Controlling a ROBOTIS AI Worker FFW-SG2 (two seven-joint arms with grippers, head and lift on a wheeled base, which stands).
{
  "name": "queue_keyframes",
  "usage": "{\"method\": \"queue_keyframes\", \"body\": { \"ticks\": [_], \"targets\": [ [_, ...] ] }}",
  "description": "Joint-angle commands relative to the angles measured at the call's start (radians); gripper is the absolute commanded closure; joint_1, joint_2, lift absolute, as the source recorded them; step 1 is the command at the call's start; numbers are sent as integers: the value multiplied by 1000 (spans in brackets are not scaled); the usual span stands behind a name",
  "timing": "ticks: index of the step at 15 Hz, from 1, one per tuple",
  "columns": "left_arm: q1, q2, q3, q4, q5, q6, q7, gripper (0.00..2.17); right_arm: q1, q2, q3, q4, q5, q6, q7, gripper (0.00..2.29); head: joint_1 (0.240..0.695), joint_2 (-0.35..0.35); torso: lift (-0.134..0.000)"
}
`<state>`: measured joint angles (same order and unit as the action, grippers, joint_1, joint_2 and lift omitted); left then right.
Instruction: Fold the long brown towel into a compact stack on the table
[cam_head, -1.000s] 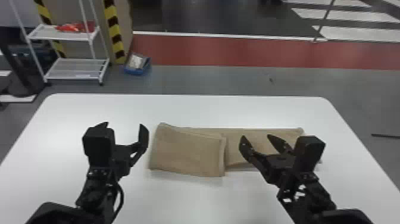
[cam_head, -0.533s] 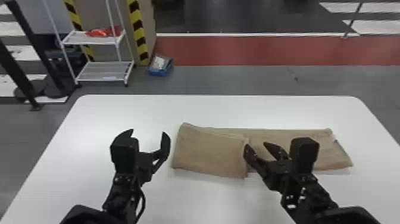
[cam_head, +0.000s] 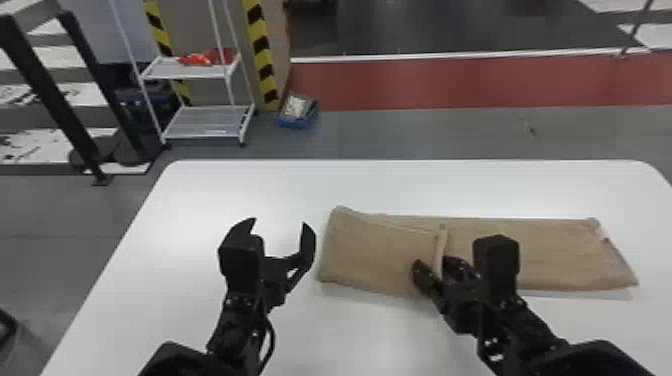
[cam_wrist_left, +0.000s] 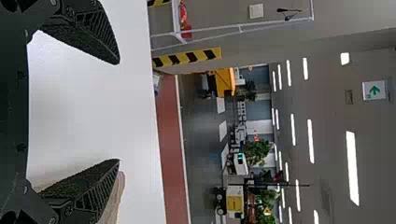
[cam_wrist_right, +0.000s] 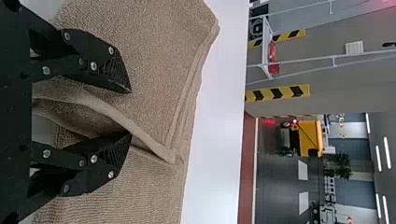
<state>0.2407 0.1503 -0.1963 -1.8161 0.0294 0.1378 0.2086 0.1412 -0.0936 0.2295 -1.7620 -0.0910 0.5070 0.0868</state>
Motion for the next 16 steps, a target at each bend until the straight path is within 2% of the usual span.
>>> {"method": "queue_keyframes", "body": {
  "ticks": [1, 6, 7, 9, 10, 13, 16],
  "targets": [
    [2, 0, 0, 4, 0, -3, 0, 147, 0, 0, -1, -2, -1, -14, -1, 964, 695, 100, -112],
    [2, 0, -11, 4, -2, -3, -2, 147, -5, 0, -4, -7, 2, -26, -7, 967, 695, 94, -112],
    [2, 0, -12, 6, -3, -3, -2, 147, 0, 0, -4, -11, 4, -60, -7, 967, 695, 92, -112],
    [2, 0, -12, 8, -5, -3, -2, 147, 32, -3, -16, -27, 8, -256, -13, 971, 695, 90, -112],
    [2, 0, -12, 8, -5, -3, -2, 147, 34, -8, -18, -28, 16, -281, -27, 971, 695, 87, -112],
    [6, 0, -15, 8, -6, -3, -2, 147, 5, -6, -24, 33, 31, -281, -36, 971, 695, 75, -112],
    [6, 0, -20, 8, -8, -3, -5, 151, -40, -3, -24, 87, 42, -201, -36, 967, 695, 62, -112]
  ]
}}
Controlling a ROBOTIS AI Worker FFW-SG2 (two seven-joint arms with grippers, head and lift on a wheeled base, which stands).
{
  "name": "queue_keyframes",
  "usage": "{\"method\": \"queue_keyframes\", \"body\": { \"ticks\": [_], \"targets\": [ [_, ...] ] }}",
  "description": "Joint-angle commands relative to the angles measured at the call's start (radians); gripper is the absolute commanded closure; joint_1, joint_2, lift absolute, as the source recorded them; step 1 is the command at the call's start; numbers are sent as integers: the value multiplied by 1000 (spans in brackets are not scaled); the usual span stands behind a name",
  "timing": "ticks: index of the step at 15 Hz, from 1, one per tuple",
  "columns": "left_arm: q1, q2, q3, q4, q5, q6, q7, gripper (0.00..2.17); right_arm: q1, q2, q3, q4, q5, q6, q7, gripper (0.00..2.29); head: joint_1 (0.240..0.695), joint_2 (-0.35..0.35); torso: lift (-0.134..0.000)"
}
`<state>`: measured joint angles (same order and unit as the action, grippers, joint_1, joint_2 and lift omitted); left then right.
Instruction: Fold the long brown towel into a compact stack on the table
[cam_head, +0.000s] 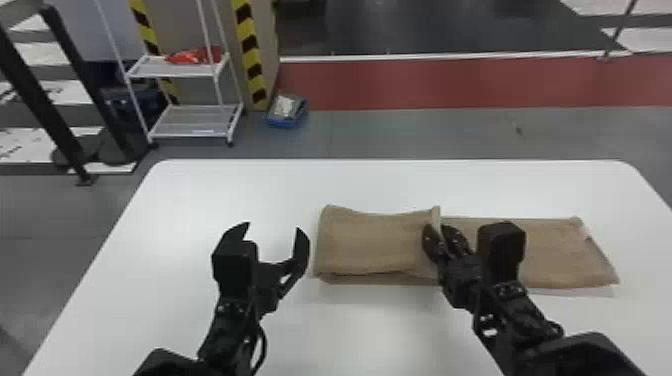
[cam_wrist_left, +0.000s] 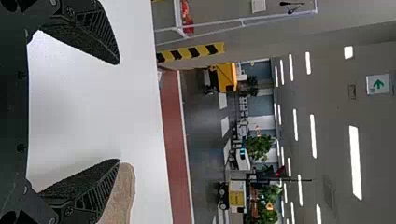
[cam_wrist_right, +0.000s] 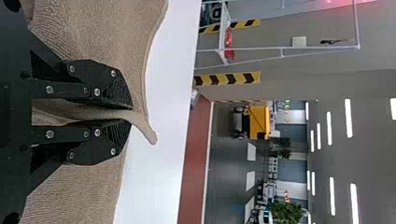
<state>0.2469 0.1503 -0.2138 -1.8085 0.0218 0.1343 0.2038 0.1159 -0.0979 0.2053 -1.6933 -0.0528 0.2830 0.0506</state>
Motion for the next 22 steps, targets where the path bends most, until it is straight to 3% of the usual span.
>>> {"method": "queue_keyframes", "body": {
  "ticks": [1, 5, 7, 8, 13, 18, 22],
  "targets": [
    [0, 0, -2, 0, 0, 3, -3, 151, -24, 3, 2, 23, 11, 51, 0, 967, 695, 59, -112],
    [2, 0, -2, 0, -2, 3, -9, 151, -15, 4, 5, 21, 16, 118, -9, 893, 695, 53, -112],
    [2, -2, -1, 1, -2, 0, -20, 151, -2, 3, 5, 6, 16, 115, -23, 286, 695, 51, -112],
    [2, -2, -2, 3, -2, 0, -20, 151, -1, 3, 3, 4, 16, 118, -25, 269, 695, 49, -112],
    [8, 0, -4, 5, -2, 0, -21, 151, -15, 4, 3, 14, 16, 167, -37, 289, 695, 40, -112],
    [8, 0, -4, 8, -2, 0, -20, 151, -22, 3, 14, 12, 14, 167, -28, 765, 695, 44, -112],
    [9, 0, -4, 9, -2, 0, -20, 151, -18, 3, 12, 6, 10, 167, -22, 768, 695, 49, -112]
  ]
}}
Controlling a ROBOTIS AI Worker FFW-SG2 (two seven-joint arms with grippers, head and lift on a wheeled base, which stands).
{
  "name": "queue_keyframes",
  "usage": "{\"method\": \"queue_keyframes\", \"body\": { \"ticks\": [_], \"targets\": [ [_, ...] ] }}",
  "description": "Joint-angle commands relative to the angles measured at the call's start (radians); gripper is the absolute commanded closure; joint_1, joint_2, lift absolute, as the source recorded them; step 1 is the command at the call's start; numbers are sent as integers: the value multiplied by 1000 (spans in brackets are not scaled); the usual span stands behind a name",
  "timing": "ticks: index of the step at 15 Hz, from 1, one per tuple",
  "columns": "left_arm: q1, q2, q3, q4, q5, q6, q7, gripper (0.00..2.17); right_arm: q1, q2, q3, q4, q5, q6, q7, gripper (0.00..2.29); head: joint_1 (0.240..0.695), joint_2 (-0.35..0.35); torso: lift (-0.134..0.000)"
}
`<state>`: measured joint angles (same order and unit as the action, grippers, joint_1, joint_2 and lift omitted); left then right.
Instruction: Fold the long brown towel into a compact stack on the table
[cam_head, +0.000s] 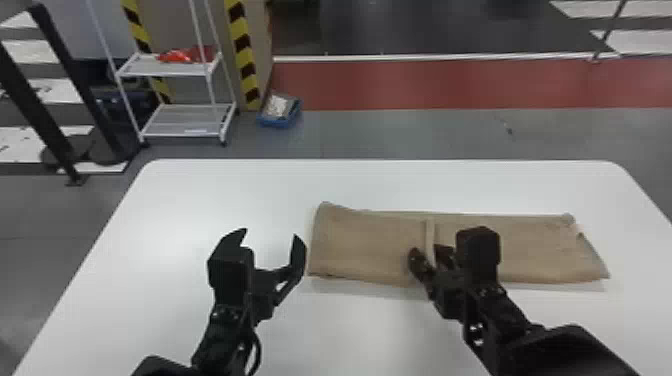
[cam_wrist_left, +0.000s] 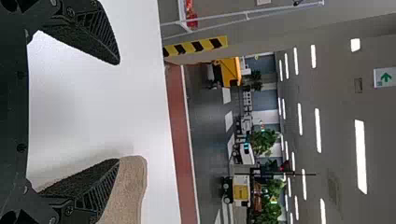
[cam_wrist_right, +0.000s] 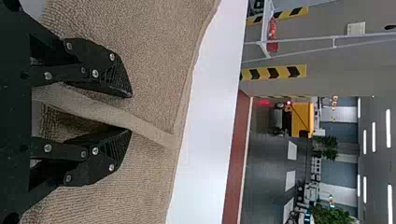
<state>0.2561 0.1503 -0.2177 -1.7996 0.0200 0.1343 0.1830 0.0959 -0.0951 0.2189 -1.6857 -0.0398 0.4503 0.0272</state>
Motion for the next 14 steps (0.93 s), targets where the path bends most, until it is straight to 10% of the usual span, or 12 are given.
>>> {"method": "queue_keyframes", "body": {
  "ticks": [1, 5, 14],
  "targets": [
    [2, 0, 1, -1, 0, 0, 1, 151, 5, 0, -1, -9, -5, -3, 3, 768, 695, 49, -112],
    [6, 2, 5, -3, 0, 0, 1, 151, 33, -6, -10, -74, -8, -28, 23, 1372, 695, 54, -112],
    [48, 6, 57, -76, 25, -113, 26, 147, 96, -95, -374, -354, -86, 172, 195, 1416, 695, -27, -112]
  ]
}}
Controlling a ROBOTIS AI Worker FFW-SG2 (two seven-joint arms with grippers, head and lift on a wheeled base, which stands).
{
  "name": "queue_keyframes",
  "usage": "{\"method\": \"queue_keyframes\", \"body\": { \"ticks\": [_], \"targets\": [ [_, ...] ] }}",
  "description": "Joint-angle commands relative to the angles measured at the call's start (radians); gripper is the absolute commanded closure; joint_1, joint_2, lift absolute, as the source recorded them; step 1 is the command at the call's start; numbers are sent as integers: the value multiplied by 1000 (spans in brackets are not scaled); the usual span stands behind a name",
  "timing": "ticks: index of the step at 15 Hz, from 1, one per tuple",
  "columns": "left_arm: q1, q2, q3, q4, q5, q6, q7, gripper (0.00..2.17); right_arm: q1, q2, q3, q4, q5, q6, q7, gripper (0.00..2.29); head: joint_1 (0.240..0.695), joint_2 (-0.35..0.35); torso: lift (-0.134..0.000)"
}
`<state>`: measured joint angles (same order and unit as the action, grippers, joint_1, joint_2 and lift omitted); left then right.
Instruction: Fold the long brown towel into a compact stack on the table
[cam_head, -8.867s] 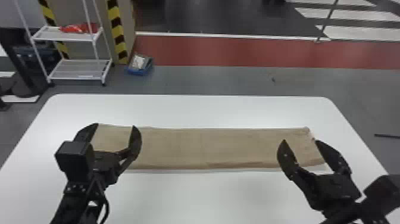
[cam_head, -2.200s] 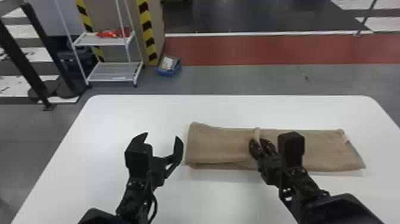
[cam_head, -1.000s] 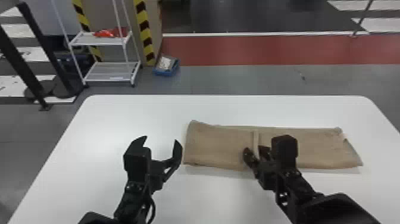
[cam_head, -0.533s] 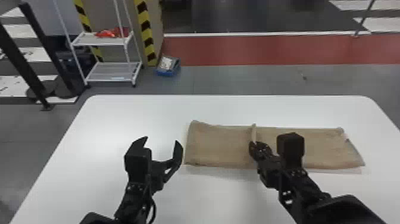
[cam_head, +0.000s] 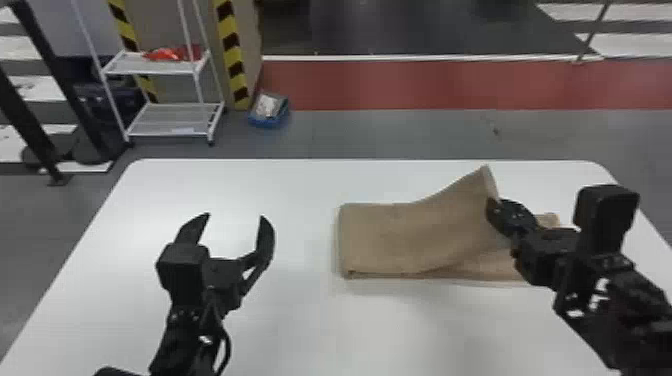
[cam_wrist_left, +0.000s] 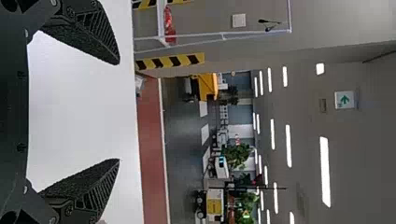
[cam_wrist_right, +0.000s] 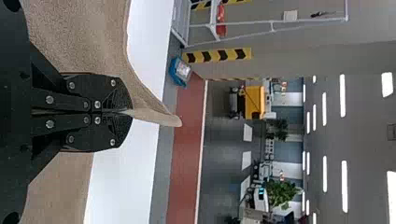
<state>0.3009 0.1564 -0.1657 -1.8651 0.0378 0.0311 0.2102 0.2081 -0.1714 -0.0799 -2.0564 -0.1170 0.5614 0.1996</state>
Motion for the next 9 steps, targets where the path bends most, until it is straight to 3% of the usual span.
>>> {"method": "queue_keyframes", "body": {
  "ticks": [1, 4, 7, 9],
  "targets": [
    [3, 0, 0, -16, 7, -10, -6, 147, -22, -19, -115, 67, -6, 67, 54, 1413, 695, -48, -112],
    [0, -1, -6, -16, 7, -4, -14, 147, -56, -22, -116, 196, 10, 52, 69, 1413, 695, -113, -112],
    [-9, 0, -17, -14, 2, 17, -14, 147, -58, -20, -120, 127, -9, 55, 81, 1413, 695, -145, -112],
    [-6, 0, -14, -16, 1, 20, -9, 147, -50, -22, -182, 61, -55, 88, 93, 1413, 695, -141, -112]
  ]
}}
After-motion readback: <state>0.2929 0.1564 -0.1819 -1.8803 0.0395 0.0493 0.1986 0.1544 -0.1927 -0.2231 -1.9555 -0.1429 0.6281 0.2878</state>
